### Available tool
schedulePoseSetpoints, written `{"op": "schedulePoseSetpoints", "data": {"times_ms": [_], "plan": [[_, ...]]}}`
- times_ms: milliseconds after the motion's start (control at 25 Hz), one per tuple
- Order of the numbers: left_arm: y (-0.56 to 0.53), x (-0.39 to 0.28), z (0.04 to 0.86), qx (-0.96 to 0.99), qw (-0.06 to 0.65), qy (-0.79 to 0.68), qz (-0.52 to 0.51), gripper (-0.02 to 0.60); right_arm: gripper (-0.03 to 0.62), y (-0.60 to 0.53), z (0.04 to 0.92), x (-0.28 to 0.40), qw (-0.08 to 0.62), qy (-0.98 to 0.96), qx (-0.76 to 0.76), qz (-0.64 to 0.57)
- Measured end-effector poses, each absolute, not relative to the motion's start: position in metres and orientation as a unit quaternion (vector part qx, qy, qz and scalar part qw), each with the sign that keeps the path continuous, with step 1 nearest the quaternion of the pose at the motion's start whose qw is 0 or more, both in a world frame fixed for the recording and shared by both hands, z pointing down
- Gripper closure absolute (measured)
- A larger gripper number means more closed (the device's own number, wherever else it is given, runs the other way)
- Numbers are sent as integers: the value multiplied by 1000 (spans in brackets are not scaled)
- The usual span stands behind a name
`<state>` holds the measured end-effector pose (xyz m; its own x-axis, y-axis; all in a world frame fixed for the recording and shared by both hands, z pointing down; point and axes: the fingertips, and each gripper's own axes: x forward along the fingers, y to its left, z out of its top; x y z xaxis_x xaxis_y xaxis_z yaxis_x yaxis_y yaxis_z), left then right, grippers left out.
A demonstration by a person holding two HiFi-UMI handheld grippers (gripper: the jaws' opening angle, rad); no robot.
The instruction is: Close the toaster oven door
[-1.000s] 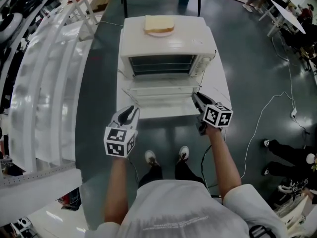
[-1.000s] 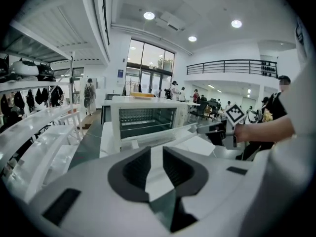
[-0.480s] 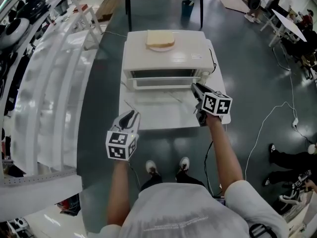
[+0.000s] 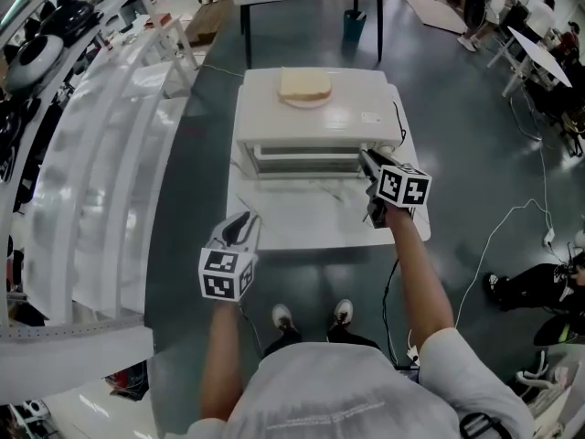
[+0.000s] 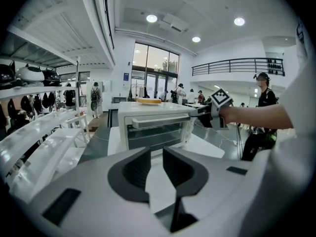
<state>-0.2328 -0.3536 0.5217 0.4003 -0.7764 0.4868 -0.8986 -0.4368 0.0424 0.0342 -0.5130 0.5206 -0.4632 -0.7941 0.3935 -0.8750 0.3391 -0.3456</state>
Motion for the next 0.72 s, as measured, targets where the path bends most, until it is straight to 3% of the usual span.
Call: {"op": "schedulePoseSetpoints", "data": {"times_ms": [160,400,720], "plan": [[-352,-234,524,822,151,-508,207,499,500,-512,519,33,76,-818,508,259],[-357,-228,514,828,134,-503,210,499,494,-504,504,39,156,-822,522,166],[-374,-231,463,831,94,-521,173,499,494,-460,456,54,182,-832,515,94]]}}
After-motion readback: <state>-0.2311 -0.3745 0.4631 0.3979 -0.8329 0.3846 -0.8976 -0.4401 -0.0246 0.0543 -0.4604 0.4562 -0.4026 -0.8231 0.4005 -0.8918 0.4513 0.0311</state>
